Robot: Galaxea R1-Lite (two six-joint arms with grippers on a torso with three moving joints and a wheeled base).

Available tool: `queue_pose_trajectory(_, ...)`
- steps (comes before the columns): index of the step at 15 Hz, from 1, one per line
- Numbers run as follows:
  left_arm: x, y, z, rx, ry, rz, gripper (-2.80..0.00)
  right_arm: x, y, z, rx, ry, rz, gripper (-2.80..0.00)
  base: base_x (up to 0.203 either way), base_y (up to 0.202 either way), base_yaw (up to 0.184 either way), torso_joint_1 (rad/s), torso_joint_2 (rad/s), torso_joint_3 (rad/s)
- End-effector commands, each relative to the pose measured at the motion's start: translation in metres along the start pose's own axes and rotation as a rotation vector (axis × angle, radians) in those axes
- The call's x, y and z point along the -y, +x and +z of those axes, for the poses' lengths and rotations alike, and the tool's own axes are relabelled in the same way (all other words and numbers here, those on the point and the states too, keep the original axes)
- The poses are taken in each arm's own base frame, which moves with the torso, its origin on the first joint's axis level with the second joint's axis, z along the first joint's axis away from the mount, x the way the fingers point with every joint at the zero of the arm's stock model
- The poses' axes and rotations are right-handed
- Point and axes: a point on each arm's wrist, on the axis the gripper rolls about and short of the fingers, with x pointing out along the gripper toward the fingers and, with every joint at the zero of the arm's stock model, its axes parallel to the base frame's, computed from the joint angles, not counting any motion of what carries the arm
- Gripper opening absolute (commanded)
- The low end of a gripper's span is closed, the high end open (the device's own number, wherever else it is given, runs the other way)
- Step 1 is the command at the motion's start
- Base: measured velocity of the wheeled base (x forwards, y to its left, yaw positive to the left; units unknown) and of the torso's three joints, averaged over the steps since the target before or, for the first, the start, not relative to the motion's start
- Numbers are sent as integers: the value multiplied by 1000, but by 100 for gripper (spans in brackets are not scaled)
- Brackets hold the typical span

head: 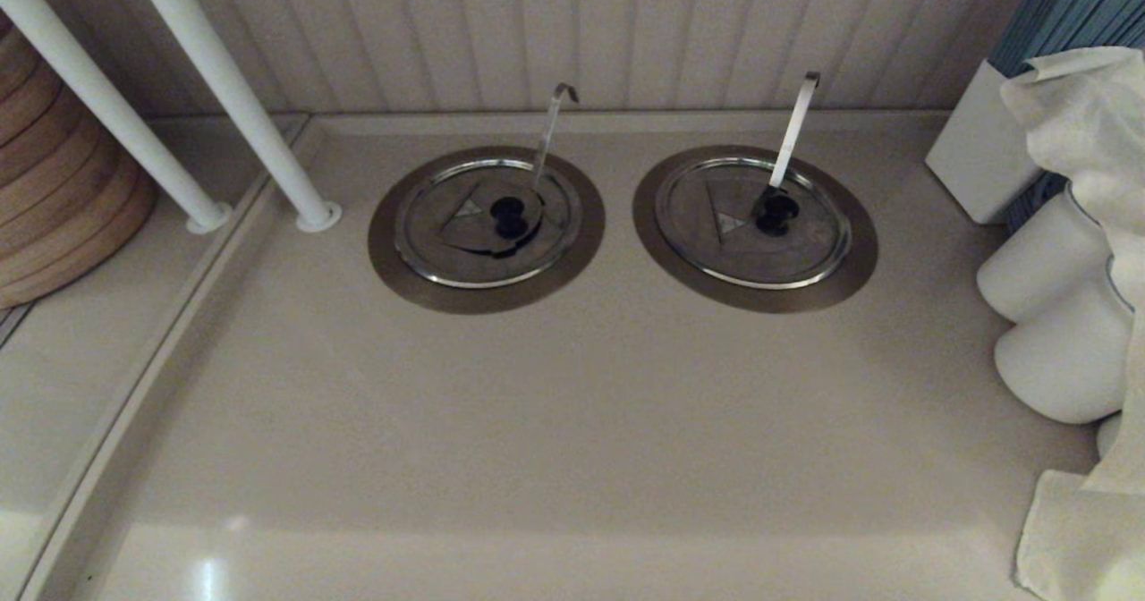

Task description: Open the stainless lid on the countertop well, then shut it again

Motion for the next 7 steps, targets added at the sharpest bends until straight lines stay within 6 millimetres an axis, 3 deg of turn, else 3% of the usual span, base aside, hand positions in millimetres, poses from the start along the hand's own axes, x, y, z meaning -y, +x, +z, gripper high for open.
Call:
queue_pose_trajectory(1,0,0,0,-2,-4,0,-280,0,0,0,1,2,0,-280,0,0,0,0,0,0)
queue_pose_trajectory(7,0,0,0,0,-4,1,-280,0,0,0,2,6,-2,-280,0,0,0,0,0,0)
